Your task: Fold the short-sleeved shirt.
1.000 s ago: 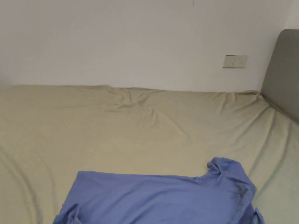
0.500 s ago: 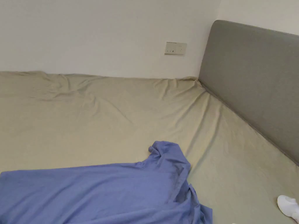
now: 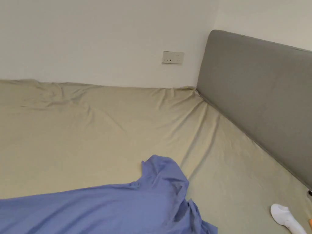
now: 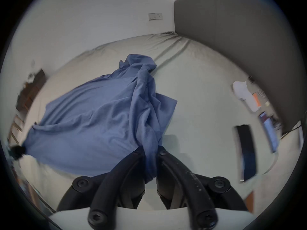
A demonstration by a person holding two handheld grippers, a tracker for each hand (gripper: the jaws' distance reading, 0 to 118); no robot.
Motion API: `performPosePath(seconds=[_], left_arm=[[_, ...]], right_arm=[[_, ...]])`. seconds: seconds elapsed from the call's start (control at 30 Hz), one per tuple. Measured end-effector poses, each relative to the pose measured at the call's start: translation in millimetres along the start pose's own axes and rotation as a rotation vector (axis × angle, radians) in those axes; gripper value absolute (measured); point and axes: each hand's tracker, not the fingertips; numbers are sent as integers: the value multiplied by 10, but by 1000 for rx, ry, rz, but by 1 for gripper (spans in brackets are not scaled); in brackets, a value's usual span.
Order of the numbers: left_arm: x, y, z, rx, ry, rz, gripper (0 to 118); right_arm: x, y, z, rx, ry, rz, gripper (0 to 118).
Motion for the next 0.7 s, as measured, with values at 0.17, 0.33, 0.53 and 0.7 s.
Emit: performPosePath(seconds=[0.17, 0.33, 0.53, 0.7], left_arm=[[-61, -514, 274, -111, 93, 3, 6], [-265, -994, 114, -226, 117, 51, 8], [-373, -842, 303, -173, -35, 255, 88], [-250, -285, 577, 25, 23, 96, 74]], right_arm=[[-20, -510, 276, -89, -18, 32, 14], [-26, -935, 95, -164, -51, 45, 18], [81, -872, 156, -124, -38, -56, 52], [221, -497, 647, 126, 128, -214, 58]])
